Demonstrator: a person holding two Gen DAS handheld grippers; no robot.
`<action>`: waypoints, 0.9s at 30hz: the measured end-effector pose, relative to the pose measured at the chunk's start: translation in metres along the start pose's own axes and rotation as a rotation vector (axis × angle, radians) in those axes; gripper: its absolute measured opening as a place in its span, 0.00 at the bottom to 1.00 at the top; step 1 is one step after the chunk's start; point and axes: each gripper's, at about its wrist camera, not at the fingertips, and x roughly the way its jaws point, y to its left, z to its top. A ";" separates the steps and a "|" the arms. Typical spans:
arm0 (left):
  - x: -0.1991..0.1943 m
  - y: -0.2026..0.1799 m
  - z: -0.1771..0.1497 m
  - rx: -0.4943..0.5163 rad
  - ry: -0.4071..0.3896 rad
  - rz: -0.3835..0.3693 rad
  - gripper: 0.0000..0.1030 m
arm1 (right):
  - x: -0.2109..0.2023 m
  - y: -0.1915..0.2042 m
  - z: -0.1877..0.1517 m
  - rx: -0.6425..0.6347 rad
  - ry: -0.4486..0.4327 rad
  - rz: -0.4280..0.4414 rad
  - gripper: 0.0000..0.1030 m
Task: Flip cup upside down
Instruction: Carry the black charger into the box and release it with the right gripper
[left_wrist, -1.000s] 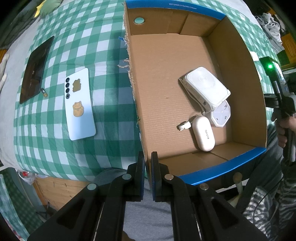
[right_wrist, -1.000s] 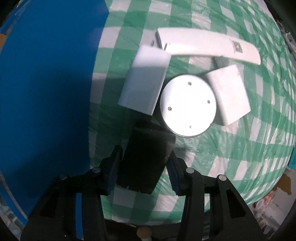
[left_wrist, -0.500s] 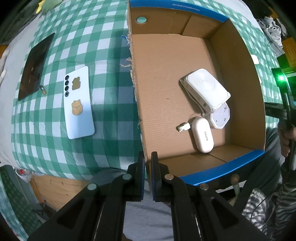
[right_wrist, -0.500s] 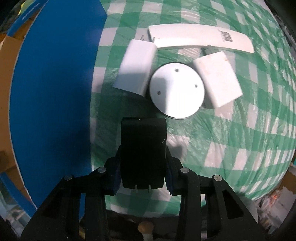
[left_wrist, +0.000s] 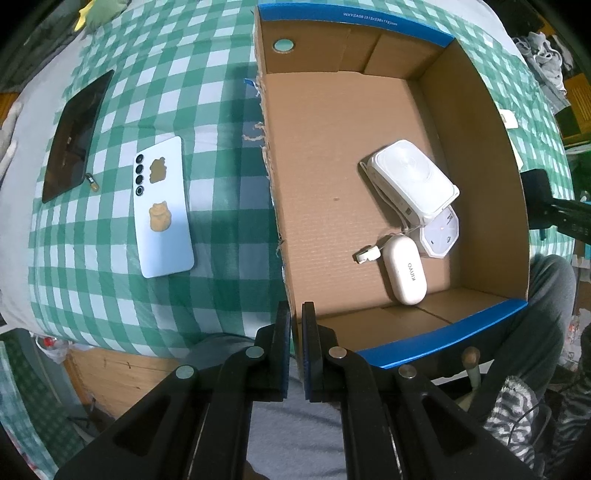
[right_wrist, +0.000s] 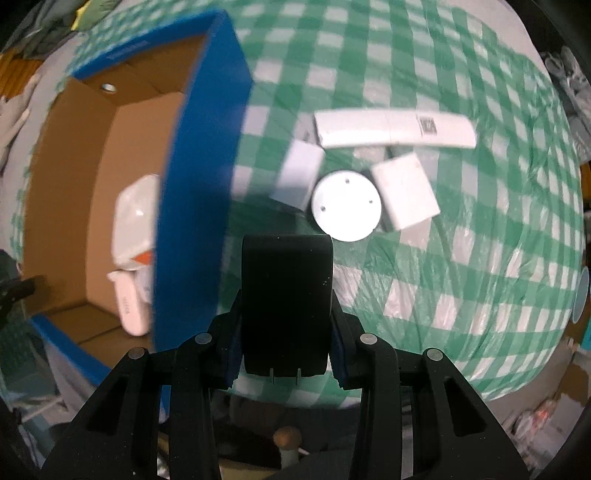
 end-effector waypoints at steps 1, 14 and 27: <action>-0.001 0.000 0.000 0.001 -0.002 0.002 0.04 | -0.008 0.003 0.000 -0.011 -0.012 0.006 0.36; -0.004 -0.002 -0.002 0.001 -0.010 0.010 0.04 | -0.057 0.095 0.003 -0.165 -0.089 0.071 0.36; -0.006 -0.002 -0.003 0.002 -0.011 0.011 0.04 | -0.008 0.152 -0.005 -0.264 -0.018 0.070 0.36</action>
